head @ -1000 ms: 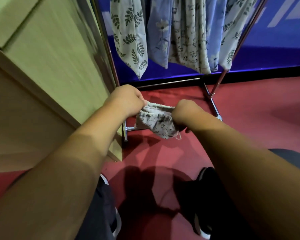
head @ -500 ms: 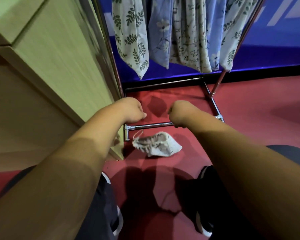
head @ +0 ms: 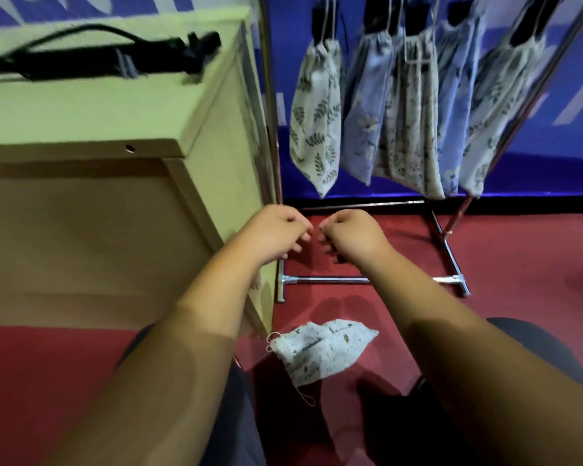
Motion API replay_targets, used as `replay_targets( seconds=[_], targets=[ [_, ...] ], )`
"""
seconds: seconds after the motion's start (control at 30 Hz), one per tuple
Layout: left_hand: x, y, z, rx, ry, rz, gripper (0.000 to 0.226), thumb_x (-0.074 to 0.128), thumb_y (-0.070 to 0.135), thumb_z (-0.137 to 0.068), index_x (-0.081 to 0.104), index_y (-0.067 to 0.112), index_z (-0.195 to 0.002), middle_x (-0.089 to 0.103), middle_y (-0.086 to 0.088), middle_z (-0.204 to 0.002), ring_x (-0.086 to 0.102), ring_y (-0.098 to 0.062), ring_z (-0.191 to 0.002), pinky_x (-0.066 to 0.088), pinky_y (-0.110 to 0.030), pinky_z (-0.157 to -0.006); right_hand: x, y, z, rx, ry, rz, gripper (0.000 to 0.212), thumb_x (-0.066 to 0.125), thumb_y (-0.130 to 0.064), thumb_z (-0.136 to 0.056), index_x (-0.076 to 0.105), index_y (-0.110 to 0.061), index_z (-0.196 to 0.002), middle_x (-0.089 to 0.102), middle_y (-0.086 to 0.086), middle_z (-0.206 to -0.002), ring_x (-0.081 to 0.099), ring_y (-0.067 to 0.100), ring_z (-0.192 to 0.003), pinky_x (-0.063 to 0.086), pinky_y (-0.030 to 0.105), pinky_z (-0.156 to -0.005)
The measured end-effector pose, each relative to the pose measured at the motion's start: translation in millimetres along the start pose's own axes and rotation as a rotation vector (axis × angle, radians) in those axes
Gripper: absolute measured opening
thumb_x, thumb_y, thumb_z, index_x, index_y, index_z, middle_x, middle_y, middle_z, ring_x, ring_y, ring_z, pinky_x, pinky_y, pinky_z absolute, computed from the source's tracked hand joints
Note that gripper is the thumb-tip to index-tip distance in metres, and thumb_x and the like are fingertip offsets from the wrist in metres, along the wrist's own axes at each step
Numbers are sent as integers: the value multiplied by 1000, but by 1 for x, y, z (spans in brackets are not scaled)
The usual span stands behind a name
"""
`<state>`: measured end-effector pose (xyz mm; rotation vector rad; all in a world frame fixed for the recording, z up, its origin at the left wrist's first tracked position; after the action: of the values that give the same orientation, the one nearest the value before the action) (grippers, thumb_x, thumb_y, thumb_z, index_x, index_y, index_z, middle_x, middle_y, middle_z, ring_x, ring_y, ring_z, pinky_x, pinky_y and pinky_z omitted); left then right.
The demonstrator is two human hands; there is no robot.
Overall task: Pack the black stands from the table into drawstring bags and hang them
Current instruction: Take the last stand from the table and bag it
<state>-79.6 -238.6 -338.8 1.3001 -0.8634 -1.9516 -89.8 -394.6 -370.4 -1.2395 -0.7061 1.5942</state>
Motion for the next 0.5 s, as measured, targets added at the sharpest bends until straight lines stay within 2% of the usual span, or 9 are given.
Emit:
replay_targets(
  seconds=[0.1,0.23,0.4,0.5],
  targets=[
    [-18,0,27,-48,-94,51,18,58,21,-106,70,20,-93,72,-3,-93,70,-16,-75,48,-26,-58,2,-57,15,-104,-7,-116,17,58,-13,-105,71,-12,-93,74,8,-80,64,17,-54,48,25,-47],
    [-54,22,70,-62,-235,198,21,63,32,-106,70,12,-106,80,-10,-106,75,-21,-85,56,-31,-71,-2,-146,36,-241,-16,-134,17,56,-16,-107,70,-9,-102,71,3,-77,61,14,-53,48,25,-50],
    [-138,67,111,68,-95,190,26,59,28,-108,73,8,-117,80,-10,-108,75,-21,-89,59,-33,-75,4,-230,59,-395,-29,-26,16,57,-17,-105,71,-11,-103,75,4,-82,64,14,-56,53,34,-59],
    [-191,93,129,193,38,274,23,59,20,-108,74,5,-116,80,-12,-101,74,-18,-81,61,-29,-70,12,-268,69,-458,-10,21,16,57,-17,-104,72,-11,-104,78,7,-88,68,17,-61,57,38,-63]
  ],
)
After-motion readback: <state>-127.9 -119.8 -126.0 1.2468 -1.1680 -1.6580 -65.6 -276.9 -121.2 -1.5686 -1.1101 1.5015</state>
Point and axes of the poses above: each hand's wrist, its own z-axis away from the middle knuckle, its own x-axis out of the palm, y = z × x, the point moved 10 cm from there along -z, towards the middle knuckle
